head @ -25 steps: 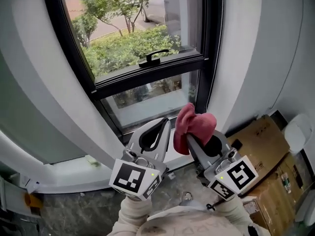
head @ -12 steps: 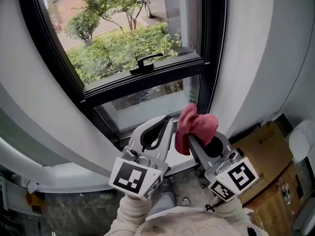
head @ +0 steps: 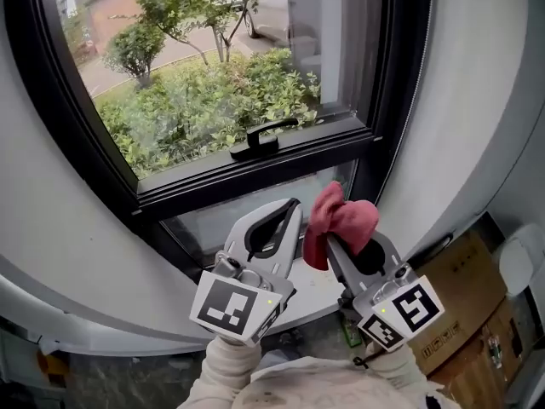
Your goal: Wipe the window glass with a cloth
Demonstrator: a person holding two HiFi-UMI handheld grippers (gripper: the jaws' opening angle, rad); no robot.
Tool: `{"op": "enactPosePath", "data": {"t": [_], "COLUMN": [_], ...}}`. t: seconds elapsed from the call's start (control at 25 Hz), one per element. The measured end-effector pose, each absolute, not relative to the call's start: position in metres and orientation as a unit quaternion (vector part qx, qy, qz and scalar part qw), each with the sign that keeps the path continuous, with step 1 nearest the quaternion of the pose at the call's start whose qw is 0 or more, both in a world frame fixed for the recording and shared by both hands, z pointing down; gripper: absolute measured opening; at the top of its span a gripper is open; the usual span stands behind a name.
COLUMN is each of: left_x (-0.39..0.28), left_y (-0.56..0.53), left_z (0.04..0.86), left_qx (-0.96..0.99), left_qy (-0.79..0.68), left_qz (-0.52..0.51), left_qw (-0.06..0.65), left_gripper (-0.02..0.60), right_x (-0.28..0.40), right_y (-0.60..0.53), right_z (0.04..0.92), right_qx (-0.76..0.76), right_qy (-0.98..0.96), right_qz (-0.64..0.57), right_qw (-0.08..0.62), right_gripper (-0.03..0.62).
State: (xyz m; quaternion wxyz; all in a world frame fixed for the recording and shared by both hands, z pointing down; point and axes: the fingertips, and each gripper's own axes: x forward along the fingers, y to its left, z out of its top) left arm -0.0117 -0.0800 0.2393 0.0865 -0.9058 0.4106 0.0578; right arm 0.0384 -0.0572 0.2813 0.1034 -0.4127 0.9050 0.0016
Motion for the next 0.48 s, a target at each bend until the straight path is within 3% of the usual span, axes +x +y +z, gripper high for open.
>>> {"op": "enactPosePath", "data": {"t": [0.48], "left_x": [-0.067], "left_y": [-0.164], "left_z": [0.234], "left_qx": [-0.908], "left_qy": [0.404], "left_qz": [0.066], "left_qw": [0.089], "left_gripper": [0.101], "right_x": [-0.002], "right_y": [-0.149], "right_z": [0.26], "right_qx": [-0.444], "right_qy": [0.89], "right_qz": [0.023], "right_qw": [0.1], "right_gripper": [0.089]}}
